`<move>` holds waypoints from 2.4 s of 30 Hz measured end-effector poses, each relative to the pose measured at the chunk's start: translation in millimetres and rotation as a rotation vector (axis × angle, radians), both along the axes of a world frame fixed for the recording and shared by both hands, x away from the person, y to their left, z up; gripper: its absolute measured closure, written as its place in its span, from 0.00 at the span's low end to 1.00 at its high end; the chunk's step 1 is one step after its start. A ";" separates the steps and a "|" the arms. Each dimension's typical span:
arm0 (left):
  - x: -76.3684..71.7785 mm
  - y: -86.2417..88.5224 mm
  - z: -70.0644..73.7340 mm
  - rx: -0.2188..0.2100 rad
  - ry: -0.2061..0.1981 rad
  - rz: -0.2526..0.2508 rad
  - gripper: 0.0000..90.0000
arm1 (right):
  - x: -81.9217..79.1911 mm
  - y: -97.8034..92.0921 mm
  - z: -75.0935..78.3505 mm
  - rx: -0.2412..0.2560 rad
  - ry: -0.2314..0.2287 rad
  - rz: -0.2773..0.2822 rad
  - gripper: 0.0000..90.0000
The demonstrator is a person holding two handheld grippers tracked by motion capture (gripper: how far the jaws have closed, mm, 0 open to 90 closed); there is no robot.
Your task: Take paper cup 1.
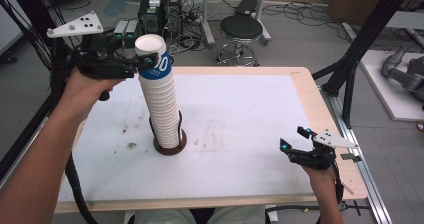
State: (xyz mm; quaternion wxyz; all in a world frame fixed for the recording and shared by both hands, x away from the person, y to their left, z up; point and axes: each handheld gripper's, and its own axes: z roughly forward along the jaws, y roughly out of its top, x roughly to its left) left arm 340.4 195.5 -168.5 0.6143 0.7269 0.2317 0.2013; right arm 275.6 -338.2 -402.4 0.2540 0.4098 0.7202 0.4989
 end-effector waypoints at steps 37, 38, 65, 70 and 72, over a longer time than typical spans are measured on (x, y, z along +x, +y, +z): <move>-23.6 52.4 68.2 -0.176 -0.122 0.098 0.34 | 0.4 2.6 0.0 0.007 0.009 0.008 0.20; -24.4 56.6 66.3 -0.174 -0.120 0.106 0.34 | 0.6 2.6 0.0 0.006 0.008 0.008 0.20; -58.0 87.8 -60.3 -0.048 -0.031 0.039 0.34 | 2.0 8.4 -0.6 0.002 0.011 0.022 0.20; -63.2 86.7 -87.9 -0.042 -0.005 0.005 0.34 | 1.8 8.4 -0.5 0.002 0.012 0.022 0.20; -66.0 86.3 -97.6 -0.053 0.000 -0.008 0.34 | 2.2 8.7 -0.7 0.000 0.010 0.024 0.20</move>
